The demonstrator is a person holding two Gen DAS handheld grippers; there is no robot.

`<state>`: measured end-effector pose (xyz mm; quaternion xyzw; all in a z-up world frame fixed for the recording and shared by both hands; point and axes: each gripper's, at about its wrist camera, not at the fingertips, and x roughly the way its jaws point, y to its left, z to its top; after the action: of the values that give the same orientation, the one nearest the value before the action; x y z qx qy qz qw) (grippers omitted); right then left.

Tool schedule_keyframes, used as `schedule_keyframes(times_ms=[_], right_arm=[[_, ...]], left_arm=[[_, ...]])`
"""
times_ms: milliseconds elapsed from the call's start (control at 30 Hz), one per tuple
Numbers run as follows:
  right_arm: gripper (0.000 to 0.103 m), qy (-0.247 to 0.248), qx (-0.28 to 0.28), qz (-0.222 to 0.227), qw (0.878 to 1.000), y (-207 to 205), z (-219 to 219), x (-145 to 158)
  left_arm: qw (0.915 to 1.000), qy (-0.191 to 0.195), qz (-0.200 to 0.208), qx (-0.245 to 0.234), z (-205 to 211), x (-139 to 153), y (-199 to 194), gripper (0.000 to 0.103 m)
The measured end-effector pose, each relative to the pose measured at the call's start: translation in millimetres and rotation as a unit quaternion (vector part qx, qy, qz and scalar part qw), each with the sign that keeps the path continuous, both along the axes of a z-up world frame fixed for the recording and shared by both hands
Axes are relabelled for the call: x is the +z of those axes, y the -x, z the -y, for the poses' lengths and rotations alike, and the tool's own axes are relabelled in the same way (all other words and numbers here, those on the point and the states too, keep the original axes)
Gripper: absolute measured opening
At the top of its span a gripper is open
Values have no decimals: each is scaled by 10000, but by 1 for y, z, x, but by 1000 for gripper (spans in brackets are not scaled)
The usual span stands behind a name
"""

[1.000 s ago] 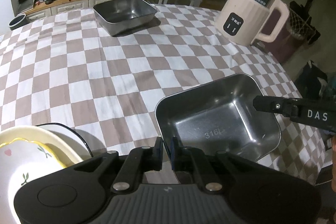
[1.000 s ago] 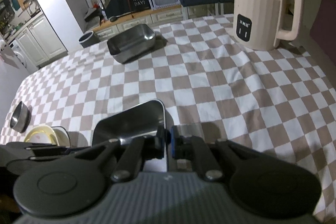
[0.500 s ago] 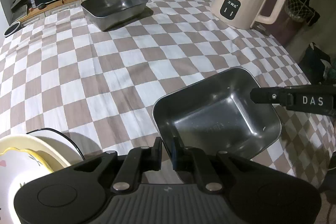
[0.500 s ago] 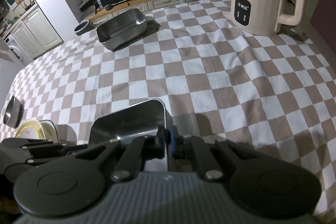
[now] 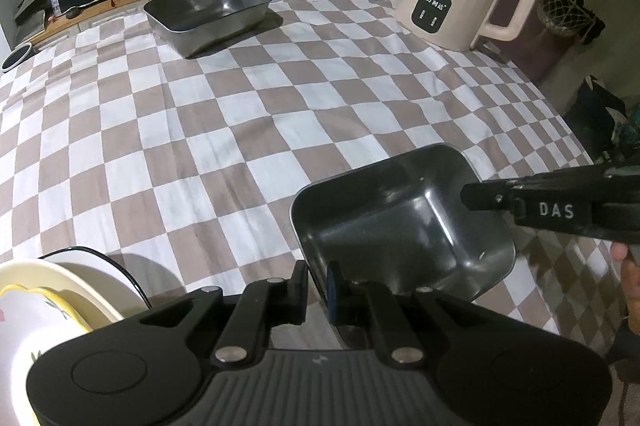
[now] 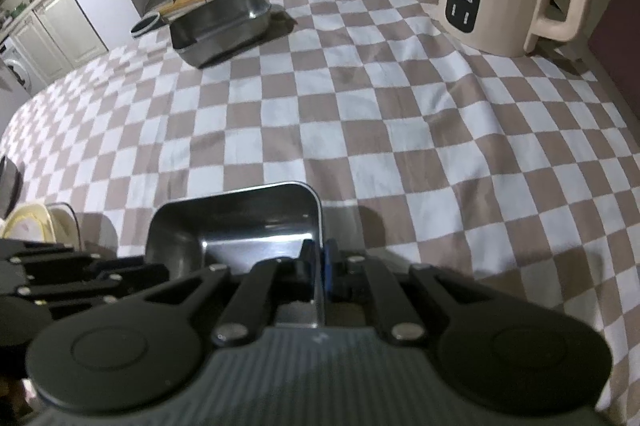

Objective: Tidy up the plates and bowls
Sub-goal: 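Lower the steel tray onto the table beside the nested bowls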

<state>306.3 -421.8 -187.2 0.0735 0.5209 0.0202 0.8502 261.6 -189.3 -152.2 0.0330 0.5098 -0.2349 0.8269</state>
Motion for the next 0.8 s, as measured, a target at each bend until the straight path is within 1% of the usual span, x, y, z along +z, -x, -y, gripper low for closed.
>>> schedule_keyframes(times_ms=[400, 467, 533, 700, 800], right_arm=[[6, 33, -69, -156, 9998, -7, 1, -9], [6, 5, -83, -166, 9998, -7, 3, -10], [6, -22, -93, -175, 9998, -7, 4, -12], [7, 68, -46, -288, 9996, -7, 3, -15], [8, 35, -73, -298, 9995, -6, 7, -16]], left_arm=[[9999, 72, 2, -79, 2, 2, -1, 11], [9999, 77, 0, -81, 2, 1, -1, 14], [9999, 102, -14, -66, 1, 1, -2, 14], [10000, 81, -43, -31, 1, 0, -4, 14], [10000, 50, -64, -42, 1, -1, -4, 16]])
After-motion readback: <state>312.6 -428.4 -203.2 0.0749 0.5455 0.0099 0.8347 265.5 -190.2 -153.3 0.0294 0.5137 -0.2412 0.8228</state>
